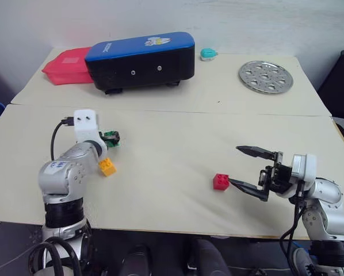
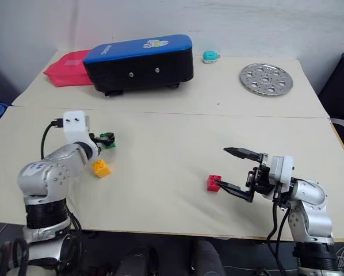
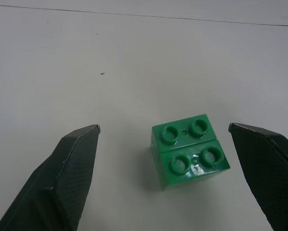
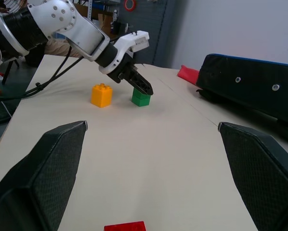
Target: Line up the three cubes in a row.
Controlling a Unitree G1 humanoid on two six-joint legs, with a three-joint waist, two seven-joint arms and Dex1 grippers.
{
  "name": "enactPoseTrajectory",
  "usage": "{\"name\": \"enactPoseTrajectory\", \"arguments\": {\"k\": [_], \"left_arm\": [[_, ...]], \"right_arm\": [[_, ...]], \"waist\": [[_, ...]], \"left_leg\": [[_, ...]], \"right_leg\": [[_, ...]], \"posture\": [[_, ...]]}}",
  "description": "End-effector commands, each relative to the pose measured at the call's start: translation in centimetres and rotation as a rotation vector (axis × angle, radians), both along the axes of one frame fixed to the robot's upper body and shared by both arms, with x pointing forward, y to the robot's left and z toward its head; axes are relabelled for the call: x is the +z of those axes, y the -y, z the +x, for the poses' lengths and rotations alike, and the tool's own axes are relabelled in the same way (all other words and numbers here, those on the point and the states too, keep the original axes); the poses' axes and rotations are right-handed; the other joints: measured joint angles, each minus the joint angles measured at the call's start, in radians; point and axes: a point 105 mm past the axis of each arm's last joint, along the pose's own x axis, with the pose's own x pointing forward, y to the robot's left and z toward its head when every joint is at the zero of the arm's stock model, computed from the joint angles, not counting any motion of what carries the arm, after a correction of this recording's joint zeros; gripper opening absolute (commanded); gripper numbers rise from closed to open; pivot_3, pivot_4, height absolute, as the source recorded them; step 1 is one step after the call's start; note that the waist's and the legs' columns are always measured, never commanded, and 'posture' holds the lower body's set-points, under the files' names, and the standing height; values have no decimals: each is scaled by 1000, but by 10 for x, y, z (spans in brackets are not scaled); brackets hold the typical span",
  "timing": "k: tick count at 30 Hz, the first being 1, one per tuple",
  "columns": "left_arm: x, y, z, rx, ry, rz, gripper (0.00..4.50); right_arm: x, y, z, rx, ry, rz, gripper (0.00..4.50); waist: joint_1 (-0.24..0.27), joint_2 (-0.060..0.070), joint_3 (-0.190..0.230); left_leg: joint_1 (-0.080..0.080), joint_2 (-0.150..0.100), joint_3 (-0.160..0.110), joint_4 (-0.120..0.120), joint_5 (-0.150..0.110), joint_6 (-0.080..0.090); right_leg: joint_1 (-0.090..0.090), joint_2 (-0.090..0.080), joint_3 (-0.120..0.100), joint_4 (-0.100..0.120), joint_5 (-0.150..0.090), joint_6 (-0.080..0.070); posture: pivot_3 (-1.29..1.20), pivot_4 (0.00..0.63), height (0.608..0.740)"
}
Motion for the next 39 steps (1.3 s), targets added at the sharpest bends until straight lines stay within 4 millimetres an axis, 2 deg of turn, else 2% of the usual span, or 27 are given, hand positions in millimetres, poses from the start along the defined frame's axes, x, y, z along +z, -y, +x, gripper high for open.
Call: {"name": "enactPoseTrajectory", "arguments": {"k": [1,8,11,19,21,23,26,29,30,32,34,36,39], "left_arm": [[11,3,10,5,54,36,4500],[1,17,16,-1,24,26,4500],[0,19,15,-2,17,40,3942],[-1,13,11,9,16,53,1518],[0,12,10,9,20,53,1534],[12,7,12,-5,80,47,1534],[48,9,18,-126,265,-12,1534],[95,35,6,-531,473,-35,1534],[103,43,-1,-657,501,-20,1534],[110,62,-21,-964,494,119,1534],[105,85,-48,-1280,406,208,1534],[91,106,-76,-1561,261,240,1534],[55,126,-94,-1785,50,336,1534]], "right_arm": [[9,-5,-5,24,43,11,4466],[17,-12,-4,22,49,6,4466],[20,-15,-4,19,49,9,4500],[20,-18,-2,17,39,14,4500],[19,-18,-1,17,37,15,4500],[18,-18,0,15,38,18,4500],[19,-18,1,10,42,21,4500],[19,-13,2,-3,48,15,4500],[19,-11,2,-7,49,11,4500],[17,-4,1,-14,46,-5,4500],[14,2,-3,-4,35,-28,4500],[11,7,-8,-2,21,-43,4500],[4,16,-18,-14,0,-83,4500]], "waist": [[0,0,0],[1,0,0],[0,0,0],[2,0,0],[1,0,0],[0,0,0],[-1,0,0],[0,0,0],[0,0,0],[0,0,0],[0,0,0],[7,0,0],[14,0,0]], "left_leg": [[0,0,0,0,0,0],[0,0,0,0,1,-1],[0,0,0,0,1,-1],[0,0,0,0,1,-1],[0,0,0,0,1,-1],[0,0,0,0,1,-1],[0,0,0,0,1,-1],[-1,1,0,0,2,-2],[-1,1,0,0,2,-2],[-1,0,1,0,2,-2],[-1,0,1,-1,2,-2],[-1,0,1,-1,2,-2],[-1,0,2,0,1,-1]], "right_leg": [[0,0,0,0,0,0],[0,0,0,0,0,0],[0,0,0,0,0,0],[0,0,0,0,0,0],[0,0,0,0,0,0],[0,0,0,0,0,0],[0,0,0,0,0,0],[-1,1,-1,0,0,0],[-1,1,-1,0,0,0],[-1,1,-1,-1,0,0],[-1,1,0,-1,0,-1],[0,1,-1,-2,0,0],[0,2,1,-3,-1,0]], "posture": [[0,150,740],[0,150,740],[0,150,740],[0,150,740],[0,150,740],[0,150,740],[0,150,740],[0,150,740],[0,150,740],[0,150,740],[0,150,740],[0,150,740],[0,150,740]]}}
